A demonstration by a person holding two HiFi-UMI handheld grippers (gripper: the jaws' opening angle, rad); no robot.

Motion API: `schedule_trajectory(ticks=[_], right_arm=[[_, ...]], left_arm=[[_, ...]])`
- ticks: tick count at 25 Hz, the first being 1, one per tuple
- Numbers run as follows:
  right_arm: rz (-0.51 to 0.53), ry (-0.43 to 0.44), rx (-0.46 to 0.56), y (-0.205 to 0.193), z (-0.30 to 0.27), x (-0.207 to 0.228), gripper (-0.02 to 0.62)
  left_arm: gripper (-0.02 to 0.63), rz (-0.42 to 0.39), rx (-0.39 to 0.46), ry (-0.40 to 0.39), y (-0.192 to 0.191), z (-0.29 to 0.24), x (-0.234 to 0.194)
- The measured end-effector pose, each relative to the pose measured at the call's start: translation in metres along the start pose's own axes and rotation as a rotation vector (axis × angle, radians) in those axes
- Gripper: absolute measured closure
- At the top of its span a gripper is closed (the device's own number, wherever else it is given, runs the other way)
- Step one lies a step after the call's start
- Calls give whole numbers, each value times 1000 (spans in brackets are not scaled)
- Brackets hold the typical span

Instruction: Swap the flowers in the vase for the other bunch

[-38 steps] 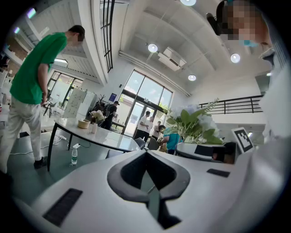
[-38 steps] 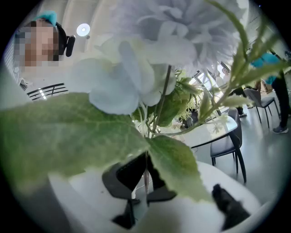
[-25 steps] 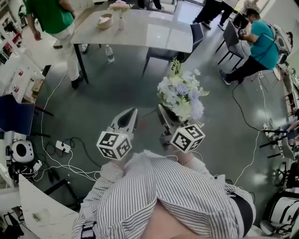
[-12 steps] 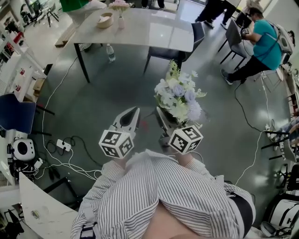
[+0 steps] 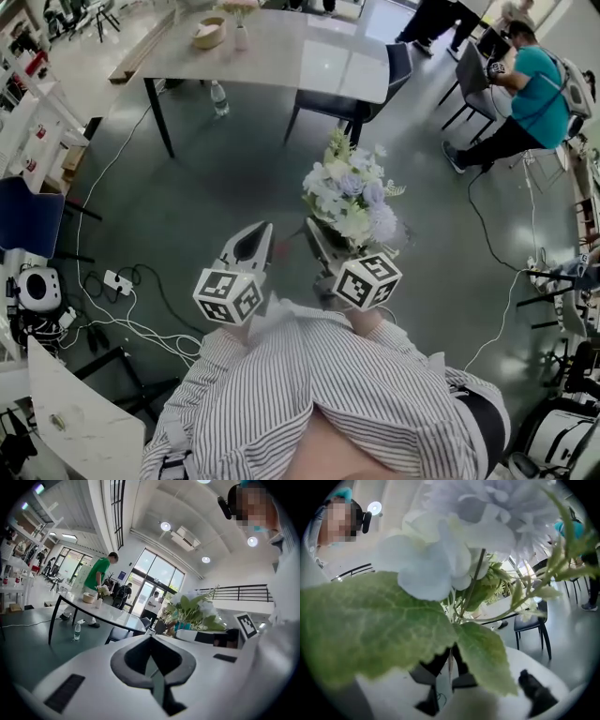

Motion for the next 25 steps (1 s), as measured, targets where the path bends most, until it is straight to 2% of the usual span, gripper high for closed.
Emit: schedule_trajectory(ticks=[4,8,14,20,25], right_arm=[[-9,6,26,4,-15,6,568],[-33,2,33,8,-66,14,568],[-25,1,48,-6,-99,35,568],[-4,-33,60,12,-191,50,568],[22,-73,58,11,-244,56,568]], left_arm=[[598,10,-26,3,1,-15,-10],[598,14,-40,-1,19,-45,-47],[598,-9,-42,-25,19,-76,-78],[598,-27,-35,-46,66,-135,-142],[598,-62,-40,-89,86,-165,-182]])
Point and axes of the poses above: the fingertips, and each gripper's own axes: z backward along the fingers, x to its right, y out of its top, the point moved 8 cm from there along z, backward along the fingers, and after that the axes turned 15 degrees about x, right-handed, at the moved point
